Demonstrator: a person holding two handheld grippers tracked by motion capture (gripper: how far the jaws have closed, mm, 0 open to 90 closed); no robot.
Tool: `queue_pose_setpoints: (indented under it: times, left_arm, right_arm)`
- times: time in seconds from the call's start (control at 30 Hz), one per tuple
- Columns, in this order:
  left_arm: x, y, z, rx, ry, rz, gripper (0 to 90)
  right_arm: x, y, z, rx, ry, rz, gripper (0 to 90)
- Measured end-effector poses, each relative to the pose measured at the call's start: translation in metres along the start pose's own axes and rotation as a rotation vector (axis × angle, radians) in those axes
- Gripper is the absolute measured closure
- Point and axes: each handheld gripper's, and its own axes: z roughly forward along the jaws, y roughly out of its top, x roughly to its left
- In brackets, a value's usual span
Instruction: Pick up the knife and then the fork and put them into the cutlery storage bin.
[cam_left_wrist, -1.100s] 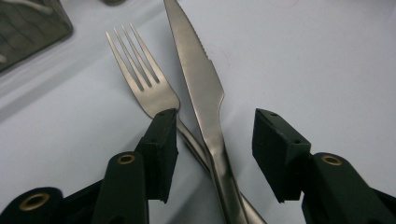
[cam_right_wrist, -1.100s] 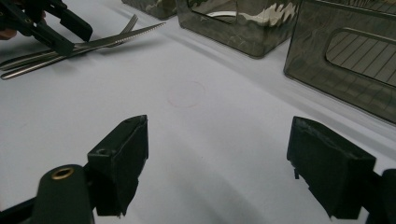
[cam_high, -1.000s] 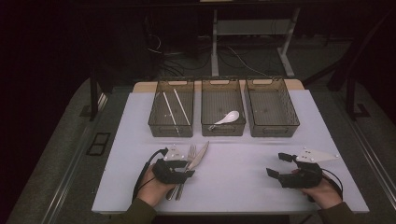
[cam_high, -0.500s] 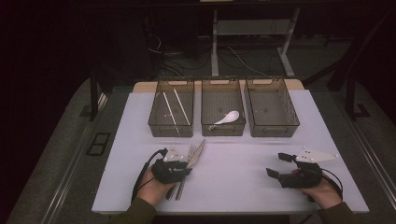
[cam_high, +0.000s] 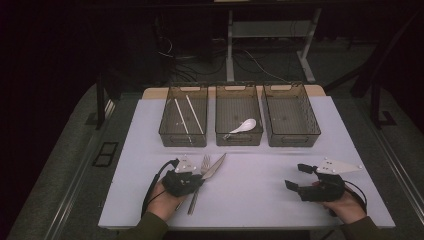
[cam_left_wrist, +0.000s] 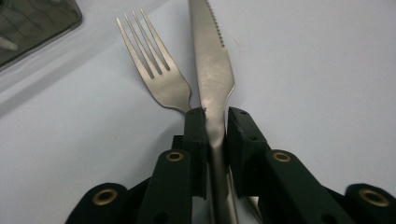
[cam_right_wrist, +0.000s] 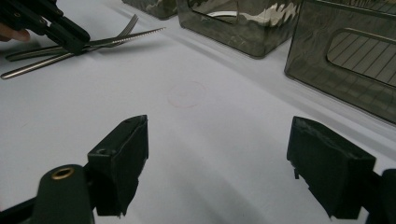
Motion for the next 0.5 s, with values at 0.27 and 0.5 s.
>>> queue_pose_setpoints:
  times: [0.27, 0.5]
  left_arm:
    - [0.0015, 0.0003, -0.0004, 0.000, -0.011, 0.004, 79.1]
    - [0.0056, -0.0002, -0.0004, -0.003, -0.041, -0.011, 79.2]
  right_arm:
    - [-0.0004, 0.0001, -0.0001, -0.004, 0.000, 0.000, 20.4]
    - [-0.0008, 0.0002, -0.0006, -0.005, 0.001, 0.007, 20.3]
